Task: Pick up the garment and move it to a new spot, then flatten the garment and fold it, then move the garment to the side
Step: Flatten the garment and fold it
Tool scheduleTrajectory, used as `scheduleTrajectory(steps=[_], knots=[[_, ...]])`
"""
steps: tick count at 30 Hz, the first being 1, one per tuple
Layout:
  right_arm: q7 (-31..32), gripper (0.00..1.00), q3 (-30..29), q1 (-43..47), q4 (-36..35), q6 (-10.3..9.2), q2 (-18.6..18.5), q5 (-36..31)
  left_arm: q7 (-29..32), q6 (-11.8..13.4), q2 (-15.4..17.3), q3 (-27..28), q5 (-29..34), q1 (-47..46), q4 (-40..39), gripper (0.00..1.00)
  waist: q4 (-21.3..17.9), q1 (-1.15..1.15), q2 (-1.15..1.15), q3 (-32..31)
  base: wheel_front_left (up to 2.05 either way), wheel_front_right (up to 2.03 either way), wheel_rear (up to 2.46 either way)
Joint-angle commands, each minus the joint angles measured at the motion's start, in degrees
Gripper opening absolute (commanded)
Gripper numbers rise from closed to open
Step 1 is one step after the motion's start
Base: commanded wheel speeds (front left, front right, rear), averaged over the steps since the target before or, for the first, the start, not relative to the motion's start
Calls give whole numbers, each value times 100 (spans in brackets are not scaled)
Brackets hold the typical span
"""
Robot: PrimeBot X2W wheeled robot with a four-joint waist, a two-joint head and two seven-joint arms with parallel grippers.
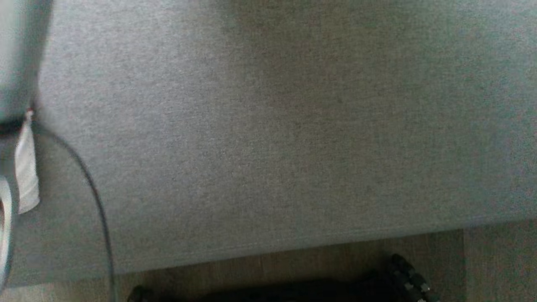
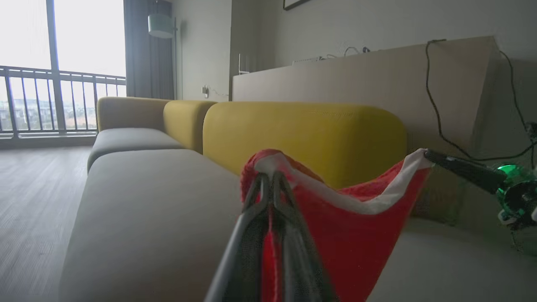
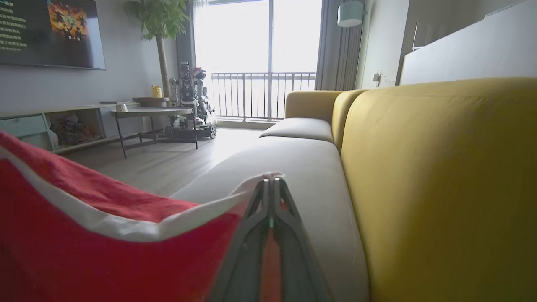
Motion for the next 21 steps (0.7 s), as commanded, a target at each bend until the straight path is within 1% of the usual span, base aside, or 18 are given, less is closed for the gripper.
scheduleTrajectory(steps=[1,3,5,7,11,12,16,19,21], knots=[[-32,0,-15,152,-173,-2,-84,83,-19,-33,367,210,29,-7,-206,0,-13,-2,0,-135,0,0,0],[16,0,25,211,-100,-2,-152,153,-19,-33,448,342,16,138,-191,0,-18,-2,0,-241,0,0,0],[63,0,64,109,10,-2,-136,179,-19,-33,453,539,57,87,-149,0,-57,-2,0,-327,0,0,0],[82,0,135,-70,211,-2,-7,164,-20,-33,440,604,178,-20,-10,0,-152,-2,0,-427,0,0,0],[-56,0,235,-635,846,-2,331,-25,-20,-33,442,457,524,-472,338,0,-412,-2,0,-541,0,0,0],[-237,0,230,-953,1185,-2,490,-169,-20,-33,433,461,769,-749,442,0,-536,-2,0,-547,0,0,0],[-569,0,71,-1489,1713,-2,740,-414,-20,-34,378,605,1392,-1179,409,0,-722,-2,0,-527,0,0,0],[-682,0,-129,-1769,1889,-2,806,-601,-20,-34,295,884,1913,-1387,175,0,-792,-2,0,-488,0,0,0],[-700,0,-299,-1908,1749,-2,789,-746,-20,-34,227,1065,2244,-1468,-119,0,-804,-2,0,-417,0,0,0]])
